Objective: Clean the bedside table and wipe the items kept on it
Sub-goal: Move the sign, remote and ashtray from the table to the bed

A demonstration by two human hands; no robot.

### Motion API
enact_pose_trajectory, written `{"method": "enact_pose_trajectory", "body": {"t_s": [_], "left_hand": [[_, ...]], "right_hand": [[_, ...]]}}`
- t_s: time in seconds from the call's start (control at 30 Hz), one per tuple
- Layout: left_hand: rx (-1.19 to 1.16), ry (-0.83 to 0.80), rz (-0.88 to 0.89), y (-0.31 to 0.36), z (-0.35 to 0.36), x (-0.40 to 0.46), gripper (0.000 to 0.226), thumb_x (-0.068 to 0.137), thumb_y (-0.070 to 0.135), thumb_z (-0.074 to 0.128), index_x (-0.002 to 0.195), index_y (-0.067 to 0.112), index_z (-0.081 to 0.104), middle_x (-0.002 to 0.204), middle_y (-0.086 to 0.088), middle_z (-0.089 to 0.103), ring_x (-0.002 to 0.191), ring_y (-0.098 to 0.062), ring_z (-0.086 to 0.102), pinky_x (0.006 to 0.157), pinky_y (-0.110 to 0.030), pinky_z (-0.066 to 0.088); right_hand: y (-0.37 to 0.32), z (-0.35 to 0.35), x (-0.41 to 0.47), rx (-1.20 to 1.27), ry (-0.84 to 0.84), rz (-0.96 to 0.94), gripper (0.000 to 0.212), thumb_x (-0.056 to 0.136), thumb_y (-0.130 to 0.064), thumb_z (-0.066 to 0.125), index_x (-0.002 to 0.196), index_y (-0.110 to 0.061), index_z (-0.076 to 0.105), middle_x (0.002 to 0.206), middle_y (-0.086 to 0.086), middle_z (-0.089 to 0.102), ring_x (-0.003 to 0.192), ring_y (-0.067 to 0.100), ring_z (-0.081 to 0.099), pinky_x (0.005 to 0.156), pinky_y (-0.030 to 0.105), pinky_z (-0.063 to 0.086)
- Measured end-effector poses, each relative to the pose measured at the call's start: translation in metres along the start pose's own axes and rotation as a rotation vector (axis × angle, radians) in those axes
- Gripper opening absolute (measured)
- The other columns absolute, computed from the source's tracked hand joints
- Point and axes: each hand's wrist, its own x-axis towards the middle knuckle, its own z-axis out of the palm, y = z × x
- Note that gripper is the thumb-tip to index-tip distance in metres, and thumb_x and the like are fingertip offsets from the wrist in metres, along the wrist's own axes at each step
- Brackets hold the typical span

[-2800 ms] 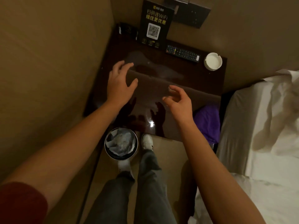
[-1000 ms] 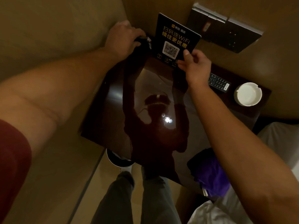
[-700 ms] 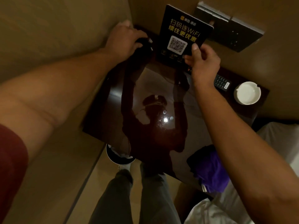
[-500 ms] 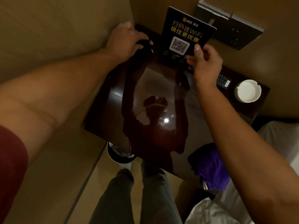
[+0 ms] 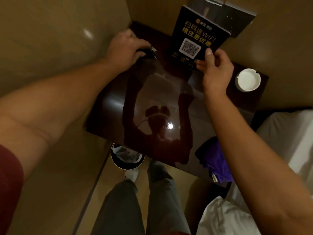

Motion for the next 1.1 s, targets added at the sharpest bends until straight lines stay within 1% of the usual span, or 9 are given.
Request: {"method": "enact_pose_trajectory", "body": {"t_s": [0.1,0.2,0.33,0.5,0.63,0.73,0.87,1.0,1.1], "left_hand": [[-0.006,-0.012,0.043,0.012,-0.004,-0.014,0.04,0.095,0.026,0.067,0.135,0.024,0.066,0.118,-0.023,0.064,0.113,-0.038,0.058,0.093,-0.045,0.049],[-0.019,-0.022,0.108,0.023,-0.01,-0.035,0.038,0.097,0.025,0.065,0.135,0.022,0.065,0.121,-0.016,0.07,0.114,-0.036,0.061,0.092,-0.045,0.05],[-0.04,-0.009,0.197,0.032,-0.011,-0.066,0.039,0.098,0.024,0.063,0.137,0.023,0.063,0.125,-0.01,0.072,0.113,-0.034,0.064,0.092,-0.046,0.051],[-0.025,0.001,0.26,0.047,-0.012,-0.104,0.039,0.099,0.026,0.064,0.138,0.026,0.062,0.121,-0.011,0.072,0.114,-0.033,0.063,0.091,-0.046,0.05],[-0.016,0.021,0.352,0.068,-0.011,-0.135,0.039,0.098,0.026,0.066,0.136,0.024,0.063,0.12,-0.01,0.073,0.112,-0.032,0.065,0.089,-0.044,0.051],[-0.015,0.016,0.41,0.091,-0.007,-0.154,0.038,0.097,0.025,0.067,0.135,0.024,0.064,0.12,-0.008,0.073,0.111,-0.032,0.066,0.089,-0.044,0.051],[-0.049,-0.022,0.52,0.132,0.004,-0.177,0.039,0.097,0.024,0.066,0.135,0.024,0.062,0.119,-0.009,0.073,0.111,-0.033,0.066,0.088,-0.045,0.052],[-0.069,-0.062,0.609,0.18,0.018,-0.197,0.038,0.096,0.023,0.068,0.133,0.024,0.064,0.109,-0.01,0.074,0.104,-0.033,0.066,0.081,-0.043,0.051],[-0.081,-0.091,0.677,0.228,0.025,-0.215,0.038,0.095,0.023,0.068,0.133,0.025,0.064,0.108,-0.012,0.074,0.102,-0.033,0.067,0.084,-0.044,0.051]], "right_hand": [[-0.001,-0.011,-0.025,-0.024,0.044,-0.001,0.016,0.104,-0.018,0.06,0.089,-0.022,0.06,0.085,-0.002,0.067,0.088,0.031,0.076,0.079,0.037,0.064],[0.002,-0.021,-0.055,-0.015,0.116,0.014,0.016,0.104,-0.019,0.061,0.09,-0.026,0.059,0.087,0.001,0.068,0.088,0.031,0.077,0.082,0.043,0.064],[0.008,-0.028,-0.101,0.0,0.168,0.025,0.007,0.104,-0.019,0.061,0.099,-0.015,0.06,0.093,0.008,0.07,0.09,0.029,0.077,0.084,0.043,0.064],[0.017,-0.043,-0.163,-0.014,0.239,0.034,0.026,0.105,-0.022,0.059,0.118,0.0,0.062,0.107,0.014,0.073,0.093,0.023,0.077,0.083,0.036,0.064],[0.023,-0.062,-0.212,-0.015,0.34,0.011,0.004,0.104,-0.025,0.061,0.101,-0.022,0.063,0.095,0.0,0.073,0.086,0.018,0.077,0.081,0.038,0.065],[0.033,-0.083,-0.245,-0.012,0.414,0.017,0.008,0.103,-0.026,0.062,0.097,-0.03,0.062,0.095,-0.001,0.073,0.085,0.017,0.077,0.081,0.039,0.065],[0.049,-0.124,-0.287,-0.02,0.487,0.059,0.017,0.104,-0.029,0.059,0.108,-0.014,0.066,0.102,0.005,0.075,0.088,0.016,0.077,0.083,0.04,0.065],[0.063,-0.169,-0.329,-0.015,0.584,0.105,0.018,0.104,-0.028,0.058,0.108,-0.012,0.066,0.099,0.005,0.076,0.084,0.015,0.077,0.083,0.041,0.065],[0.072,-0.211,-0.36,0.007,0.674,0.117,0.013,0.105,-0.023,0.058,0.107,-0.012,0.065,0.094,0.009,0.075,0.078,0.016,0.074,0.081,0.044,0.064]]}}
